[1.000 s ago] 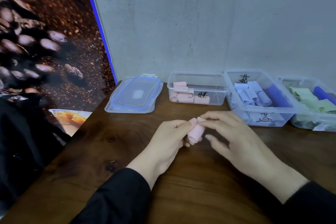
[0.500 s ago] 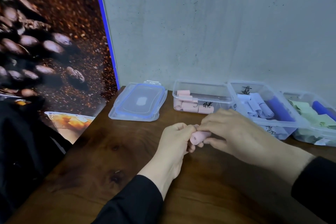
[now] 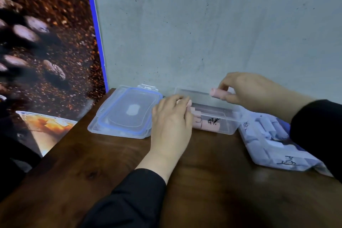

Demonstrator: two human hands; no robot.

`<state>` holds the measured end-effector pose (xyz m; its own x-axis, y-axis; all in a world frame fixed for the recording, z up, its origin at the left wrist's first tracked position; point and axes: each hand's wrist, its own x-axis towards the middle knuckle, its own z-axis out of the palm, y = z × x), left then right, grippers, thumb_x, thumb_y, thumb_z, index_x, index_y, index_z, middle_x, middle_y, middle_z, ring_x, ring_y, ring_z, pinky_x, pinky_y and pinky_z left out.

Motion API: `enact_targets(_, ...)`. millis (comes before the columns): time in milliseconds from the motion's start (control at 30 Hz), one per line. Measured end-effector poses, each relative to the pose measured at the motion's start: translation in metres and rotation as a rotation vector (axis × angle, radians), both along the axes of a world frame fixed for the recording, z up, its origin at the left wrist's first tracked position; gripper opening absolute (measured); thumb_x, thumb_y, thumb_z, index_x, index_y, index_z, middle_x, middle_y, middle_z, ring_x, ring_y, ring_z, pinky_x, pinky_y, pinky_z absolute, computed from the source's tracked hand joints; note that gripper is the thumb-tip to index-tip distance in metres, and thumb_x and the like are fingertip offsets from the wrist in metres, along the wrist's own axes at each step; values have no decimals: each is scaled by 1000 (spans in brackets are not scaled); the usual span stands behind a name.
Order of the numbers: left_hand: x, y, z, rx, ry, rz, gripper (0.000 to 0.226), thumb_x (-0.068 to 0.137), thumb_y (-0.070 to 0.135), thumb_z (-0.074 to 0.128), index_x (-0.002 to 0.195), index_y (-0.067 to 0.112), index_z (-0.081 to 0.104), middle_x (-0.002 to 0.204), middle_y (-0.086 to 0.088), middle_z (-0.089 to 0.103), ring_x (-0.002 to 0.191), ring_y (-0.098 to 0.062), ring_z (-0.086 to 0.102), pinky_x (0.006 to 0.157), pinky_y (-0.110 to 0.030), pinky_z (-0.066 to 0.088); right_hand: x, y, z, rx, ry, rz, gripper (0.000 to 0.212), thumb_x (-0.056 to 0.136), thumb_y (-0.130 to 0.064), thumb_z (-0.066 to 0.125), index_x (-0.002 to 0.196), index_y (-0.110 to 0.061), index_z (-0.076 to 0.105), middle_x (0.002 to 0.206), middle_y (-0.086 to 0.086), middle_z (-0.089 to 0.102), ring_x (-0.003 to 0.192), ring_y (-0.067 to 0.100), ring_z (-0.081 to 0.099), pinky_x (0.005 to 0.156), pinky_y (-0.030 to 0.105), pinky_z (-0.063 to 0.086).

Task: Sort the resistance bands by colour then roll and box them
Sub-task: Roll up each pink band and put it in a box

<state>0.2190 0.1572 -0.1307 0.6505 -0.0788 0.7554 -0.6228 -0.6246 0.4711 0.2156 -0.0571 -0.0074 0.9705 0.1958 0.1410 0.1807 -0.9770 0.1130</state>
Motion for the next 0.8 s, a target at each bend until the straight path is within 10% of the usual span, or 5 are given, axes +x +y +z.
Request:
enact_targets(500, 28, -3, -12, 82, 89, 65, 28, 85, 17, 60, 57, 14, 58, 78, -11, 66, 71, -31, 53, 74, -37, 48, 85, 26, -74, -458, 54, 36, 20, 96, -19, 57, 76, -17, 52, 82, 2, 59, 75, 27, 58, 56, 29, 34)
enact_targets(800, 29, -2, -9, 21, 82, 5, 28, 83, 11, 67, 56, 11, 59, 67, -7, 56, 67, -26, 49, 64, -36, 50, 76, 41, -67, -510, 3, 25, 14, 95, -27, 61, 87, -18, 66, 89, -1, 63, 79, 24, 61, 59, 29, 37)
